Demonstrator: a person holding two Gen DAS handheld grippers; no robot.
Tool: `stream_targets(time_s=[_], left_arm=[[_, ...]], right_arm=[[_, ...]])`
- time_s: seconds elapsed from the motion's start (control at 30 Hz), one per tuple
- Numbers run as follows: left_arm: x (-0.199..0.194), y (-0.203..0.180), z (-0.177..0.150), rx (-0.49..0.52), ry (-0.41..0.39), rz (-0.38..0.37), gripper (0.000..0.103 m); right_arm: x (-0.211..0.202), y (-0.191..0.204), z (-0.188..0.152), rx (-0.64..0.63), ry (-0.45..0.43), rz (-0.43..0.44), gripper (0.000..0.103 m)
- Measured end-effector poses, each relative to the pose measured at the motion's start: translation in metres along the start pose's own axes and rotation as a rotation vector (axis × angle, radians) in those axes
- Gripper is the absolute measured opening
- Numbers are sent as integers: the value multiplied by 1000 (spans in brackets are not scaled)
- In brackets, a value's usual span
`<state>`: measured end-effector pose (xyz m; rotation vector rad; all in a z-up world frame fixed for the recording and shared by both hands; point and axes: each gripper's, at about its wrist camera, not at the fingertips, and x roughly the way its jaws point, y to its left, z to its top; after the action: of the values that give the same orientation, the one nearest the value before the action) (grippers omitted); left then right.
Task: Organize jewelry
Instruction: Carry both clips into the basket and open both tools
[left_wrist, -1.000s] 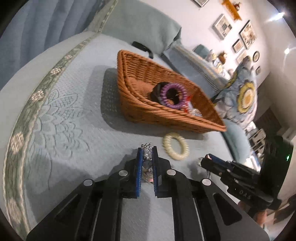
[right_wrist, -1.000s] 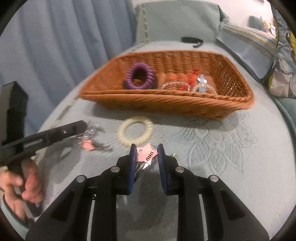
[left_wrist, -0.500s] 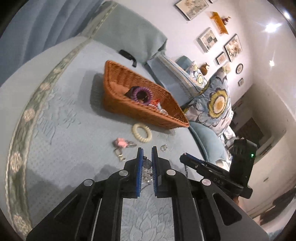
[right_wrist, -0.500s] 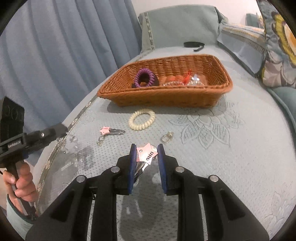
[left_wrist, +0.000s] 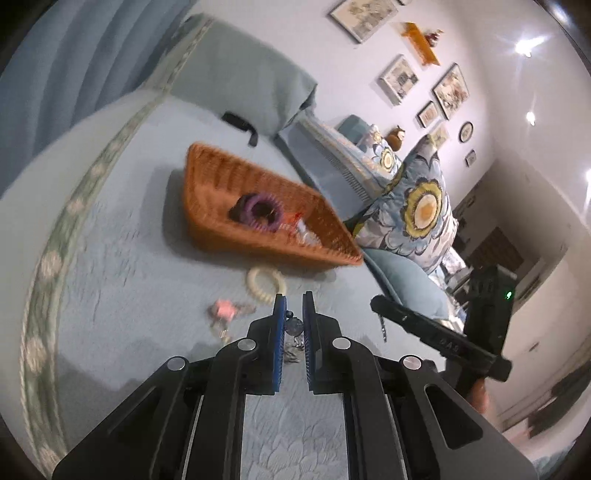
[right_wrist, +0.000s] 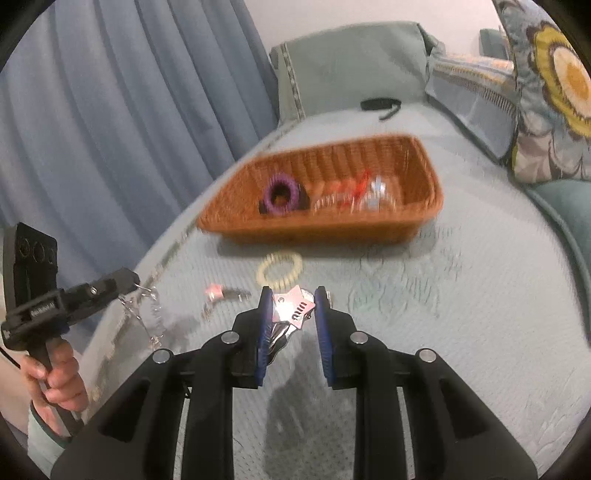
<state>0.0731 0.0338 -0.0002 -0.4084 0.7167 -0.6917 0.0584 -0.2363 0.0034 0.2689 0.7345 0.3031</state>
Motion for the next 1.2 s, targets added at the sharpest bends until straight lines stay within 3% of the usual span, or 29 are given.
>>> stream_targets(time_s=[0.2,0.37,0.6,0.83,1.13,1.17,1.2], left_arm=[[17,-37,40,119,-33,-3,7],[52,-51,77,161,-43,0,7],[105,-51,103,182,-33,26,7],[154,-23,101,157,7,84,7],[163,-6,89,131,50,105,8],[160,-6,89,123,49,97,9],[153,-7,90,115,40,81,18]], right_arm=[[2,-2,49,-49,-54,-42,20],[32,-7,86,-98,-54,-72,20],[87,-22,97,-125,-11,-141,20],[127,-56,97,-46,65,-159,20],[135,-57,90,-28,103,-142,21],[133,-59,91,-21,102,-135,21],[130,-59,91,-13,96,-127,21]])
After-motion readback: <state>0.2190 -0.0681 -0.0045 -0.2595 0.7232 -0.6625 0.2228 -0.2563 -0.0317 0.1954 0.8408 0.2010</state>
